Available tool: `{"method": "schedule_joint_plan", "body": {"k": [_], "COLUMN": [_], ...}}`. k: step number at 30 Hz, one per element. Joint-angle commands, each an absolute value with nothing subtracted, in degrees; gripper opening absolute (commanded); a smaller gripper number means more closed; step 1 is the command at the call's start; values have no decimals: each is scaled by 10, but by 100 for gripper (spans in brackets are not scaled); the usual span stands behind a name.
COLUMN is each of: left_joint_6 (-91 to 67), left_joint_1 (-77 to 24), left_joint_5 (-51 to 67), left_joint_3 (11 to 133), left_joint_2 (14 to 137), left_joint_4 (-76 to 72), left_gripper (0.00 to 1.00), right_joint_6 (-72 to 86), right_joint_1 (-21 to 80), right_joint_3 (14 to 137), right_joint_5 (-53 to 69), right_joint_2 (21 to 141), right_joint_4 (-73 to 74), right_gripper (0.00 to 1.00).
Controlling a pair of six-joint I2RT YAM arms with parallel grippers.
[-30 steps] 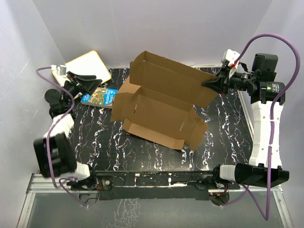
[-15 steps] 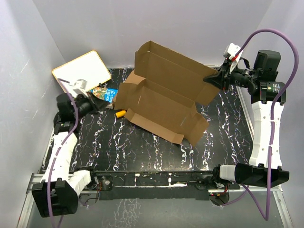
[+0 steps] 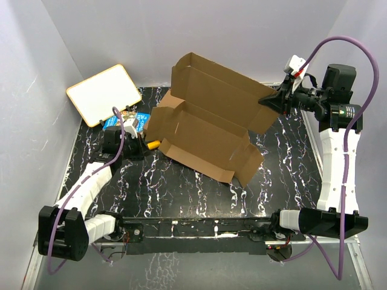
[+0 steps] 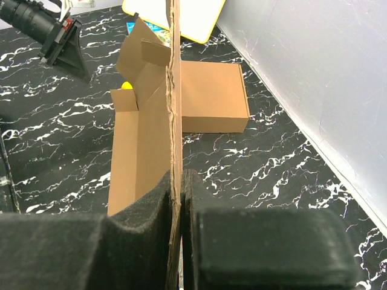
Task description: Fold the paper box
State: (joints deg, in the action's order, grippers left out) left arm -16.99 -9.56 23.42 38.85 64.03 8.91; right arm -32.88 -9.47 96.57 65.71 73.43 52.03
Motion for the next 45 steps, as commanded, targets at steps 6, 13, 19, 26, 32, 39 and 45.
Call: {"method": "schedule_joint_plan", "body": {"k": [6, 13, 19, 26, 32, 39, 45], "left_joint_6": [-194, -199, -189, -188, -193, -211, -212], "left_joint_1": [-98, -104, -129, -165, -176, -180, -192], "left_joint_5": [189, 201, 247, 274, 268, 238, 220], "left_joint_3": [393, 392, 394, 379, 361, 345, 342], "left_joint_2": [707, 759, 781, 780, 781, 821, 845], "left_joint_4": [-47, -124, -155, -152, -143, -174, -193], "left_gripper": [0, 0, 0, 0, 0, 0, 0], "right_joint_6": [-324, -324, -322, -322, -323, -323, -323], "right_joint_1": [-95, -95, -94, -95, -95, -95, -95], "right_joint_3": [964, 959, 957, 954, 949, 944, 934], "right_joint_5": [688, 692, 699, 702, 706, 709, 715], "right_joint_2": [718, 714, 715, 712, 711, 707, 706], "right_joint_4": [486, 486, 485, 484, 484, 484, 484], "right_gripper": [8, 8, 8, 8, 8, 8, 8]}}
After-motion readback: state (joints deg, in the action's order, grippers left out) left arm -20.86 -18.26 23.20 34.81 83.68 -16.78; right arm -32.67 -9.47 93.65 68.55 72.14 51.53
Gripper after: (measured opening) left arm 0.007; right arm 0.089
